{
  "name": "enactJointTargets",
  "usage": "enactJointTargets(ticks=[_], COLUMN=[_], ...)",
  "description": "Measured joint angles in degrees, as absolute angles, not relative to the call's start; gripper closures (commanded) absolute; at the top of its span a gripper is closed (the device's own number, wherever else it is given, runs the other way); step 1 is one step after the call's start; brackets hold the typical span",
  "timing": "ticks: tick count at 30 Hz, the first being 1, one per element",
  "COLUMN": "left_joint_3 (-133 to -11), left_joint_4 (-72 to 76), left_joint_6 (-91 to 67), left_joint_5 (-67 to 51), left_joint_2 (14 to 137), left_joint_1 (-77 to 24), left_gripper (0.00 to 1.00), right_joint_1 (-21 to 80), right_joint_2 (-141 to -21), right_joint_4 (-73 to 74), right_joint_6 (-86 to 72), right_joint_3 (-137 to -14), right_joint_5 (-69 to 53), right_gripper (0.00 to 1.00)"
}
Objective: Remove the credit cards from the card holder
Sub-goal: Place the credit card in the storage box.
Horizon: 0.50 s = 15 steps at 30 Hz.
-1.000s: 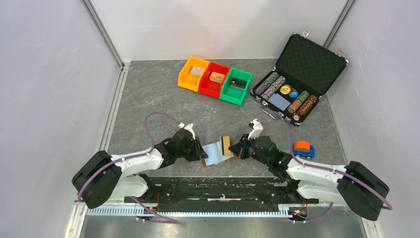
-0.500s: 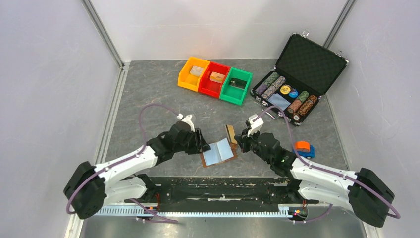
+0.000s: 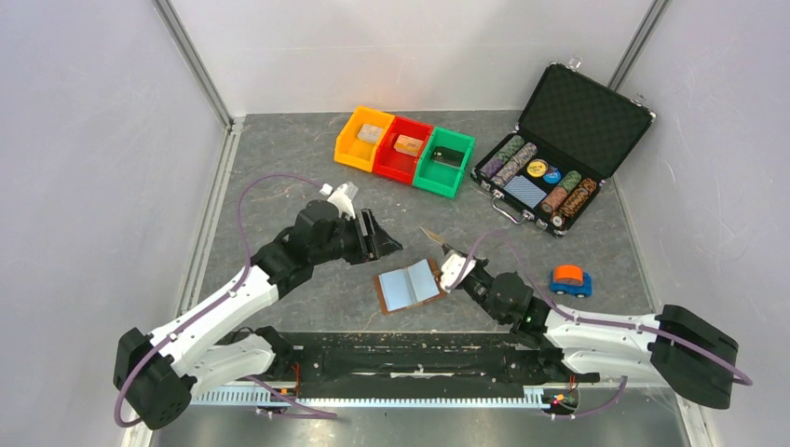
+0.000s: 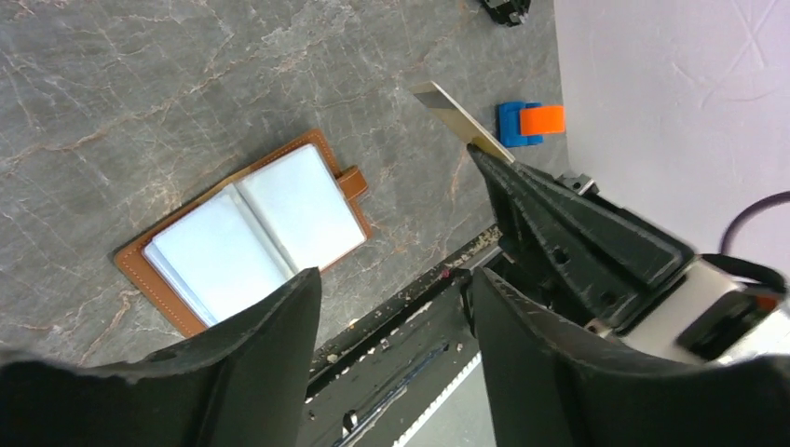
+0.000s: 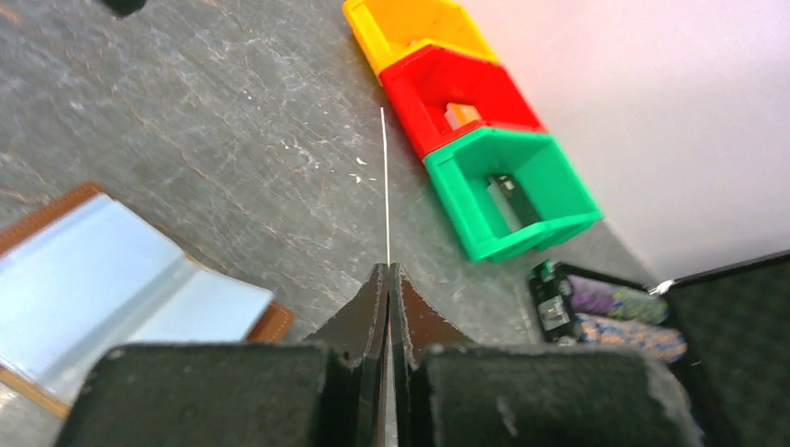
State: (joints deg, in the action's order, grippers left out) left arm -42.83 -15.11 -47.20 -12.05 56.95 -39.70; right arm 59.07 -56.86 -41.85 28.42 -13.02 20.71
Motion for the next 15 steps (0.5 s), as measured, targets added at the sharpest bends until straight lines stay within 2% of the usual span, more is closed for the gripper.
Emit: enactJointTargets(ticks=[4,15], left_joint_3=[-42.9,-42.4], left_joint_4=[-14.5,-5.2], left_joint_6=[-48.4,-55.7], left_joint_5=[-15.0,-23.1], left_joint_2=[57.0,61.6], left_joint_1=[-38.2,-37.3], left_gripper=[0.24,0.30], right_joint_1=[63.7,73.5], right_joint_2=[-57.0,-62.7], right_joint_4=[-48.5,-57.0], right_joint_6=[38.9,53.3], right_joint_3=[-8.8,-8.9], right_joint_5=[23.9,32.6], right_gripper=[1.00,1.00])
